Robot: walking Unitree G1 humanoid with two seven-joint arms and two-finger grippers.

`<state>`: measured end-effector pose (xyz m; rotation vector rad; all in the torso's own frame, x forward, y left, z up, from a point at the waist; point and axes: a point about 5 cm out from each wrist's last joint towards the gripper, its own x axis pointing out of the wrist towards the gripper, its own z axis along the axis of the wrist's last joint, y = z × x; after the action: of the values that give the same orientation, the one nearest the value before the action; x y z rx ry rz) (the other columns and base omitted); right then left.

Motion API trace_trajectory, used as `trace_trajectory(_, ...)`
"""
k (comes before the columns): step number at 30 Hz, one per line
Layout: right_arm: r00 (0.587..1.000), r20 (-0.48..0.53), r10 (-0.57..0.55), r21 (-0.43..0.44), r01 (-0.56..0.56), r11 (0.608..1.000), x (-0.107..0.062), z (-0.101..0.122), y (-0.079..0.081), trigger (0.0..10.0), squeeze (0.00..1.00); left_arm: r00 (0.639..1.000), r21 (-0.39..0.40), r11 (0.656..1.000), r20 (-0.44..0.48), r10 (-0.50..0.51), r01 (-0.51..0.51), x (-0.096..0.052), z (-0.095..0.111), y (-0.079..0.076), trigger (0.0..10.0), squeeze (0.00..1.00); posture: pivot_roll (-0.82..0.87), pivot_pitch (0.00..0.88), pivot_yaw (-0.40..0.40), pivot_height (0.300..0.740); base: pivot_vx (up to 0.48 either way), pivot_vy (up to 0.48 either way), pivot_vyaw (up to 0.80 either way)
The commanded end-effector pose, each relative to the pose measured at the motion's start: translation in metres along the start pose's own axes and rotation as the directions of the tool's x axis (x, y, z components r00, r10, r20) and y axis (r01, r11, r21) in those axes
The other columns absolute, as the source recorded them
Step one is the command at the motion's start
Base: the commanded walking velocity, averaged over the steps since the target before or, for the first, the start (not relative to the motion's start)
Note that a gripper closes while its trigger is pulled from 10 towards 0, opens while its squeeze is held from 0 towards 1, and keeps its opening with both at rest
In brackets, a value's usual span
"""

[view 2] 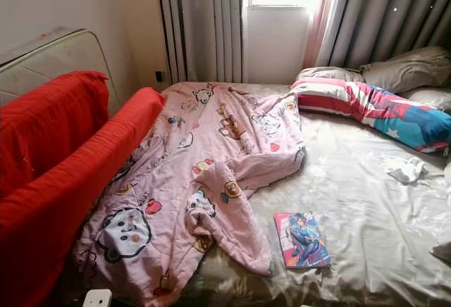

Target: Clean up the room

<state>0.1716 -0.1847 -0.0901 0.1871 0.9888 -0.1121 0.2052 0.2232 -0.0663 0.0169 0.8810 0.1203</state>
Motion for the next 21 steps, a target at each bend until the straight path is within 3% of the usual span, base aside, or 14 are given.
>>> trace_trajectory(1,1.0,0.005,-0.008,0.003,0.008,1.0,0.001,0.004,0.0,10.0,0.0,1.0,0.023,1.0,-0.017,-0.006,0.007,0.0,-0.002,0.0,10.0,0.0,0.07,0.0,-0.006,0.74,0.0,-0.315,0.0)
trace_trajectory(8,1.0,0.011,-0.013,0.004,0.013,1.0,0.001,0.005,-0.002,10.0,0.0,1.0,0.025,1.0,-0.017,-0.008,0.008,0.0,-0.001,0.0,10.0,0.0,0.06,0.0,-0.006,0.74,0.0,-0.336,0.0)
trace_trajectory(16,0.999,0.01,-0.04,0.019,0.04,0.999,-0.004,-0.001,-0.025,10.0,0.0,1.0,0.021,1.0,-0.015,-0.007,0.007,0.0,-0.001,0.0,10.0,0.0,0.06,0.0,-0.004,0.74,0.0,-0.361,0.0)
trace_trajectory(21,0.999,0.007,-0.035,0.025,0.035,0.999,-0.004,-0.003,-0.022,10.0,0.0,1.0,0.023,1.0,-0.015,-0.007,0.007,0.0,-0.001,0.001,10.0,0.0,0.06,0.0,-0.002,0.74,0.0,-0.362,-0.31)
